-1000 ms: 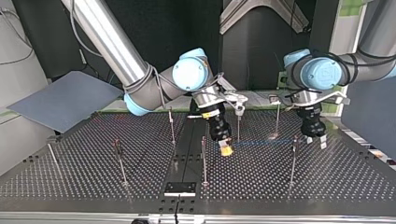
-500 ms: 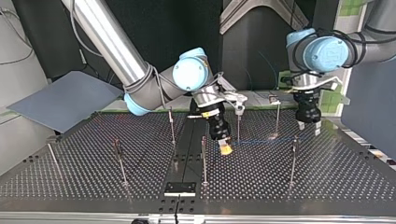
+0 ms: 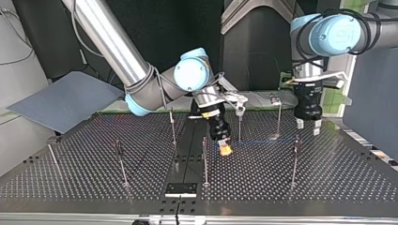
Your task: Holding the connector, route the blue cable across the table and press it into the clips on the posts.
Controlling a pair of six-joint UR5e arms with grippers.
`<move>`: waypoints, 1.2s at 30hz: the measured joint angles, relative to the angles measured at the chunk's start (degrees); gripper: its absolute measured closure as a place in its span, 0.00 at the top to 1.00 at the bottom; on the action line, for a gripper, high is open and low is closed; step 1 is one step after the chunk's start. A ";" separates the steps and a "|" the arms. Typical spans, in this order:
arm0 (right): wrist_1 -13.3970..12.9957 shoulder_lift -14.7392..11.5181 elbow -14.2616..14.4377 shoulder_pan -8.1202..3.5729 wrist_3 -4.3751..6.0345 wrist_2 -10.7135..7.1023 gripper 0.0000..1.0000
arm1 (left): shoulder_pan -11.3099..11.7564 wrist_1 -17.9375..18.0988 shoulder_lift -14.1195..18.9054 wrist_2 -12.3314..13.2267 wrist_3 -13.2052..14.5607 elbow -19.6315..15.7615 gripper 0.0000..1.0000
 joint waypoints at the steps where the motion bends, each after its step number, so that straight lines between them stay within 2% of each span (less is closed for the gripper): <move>1: 0.00 0.01 0.00 0.00 0.00 0.00 0.00 | -0.15 -0.23 0.42 -0.01 0.43 -0.04 1.00; 8: 0.10 0.02 0.00 0.02 0.01 0.15 0.00 | -1.77 -1.50 2.18 -0.12 3.97 -0.07 1.00; 16: 0.25 0.02 0.00 0.02 0.01 0.25 0.00 | -3.77 -1.57 -0.13 -0.28 7.52 -0.07 1.00; 27: 0.28 0.03 0.00 -0.04 -0.01 0.35 0.00 | -5.91 2.46 -0.50 -0.42 13.07 0.29 1.00; 36: 0.28 0.03 0.00 -0.15 -0.01 0.36 0.00 | -7.34 3.20 -2.71 -0.84 17.40 2.55 1.00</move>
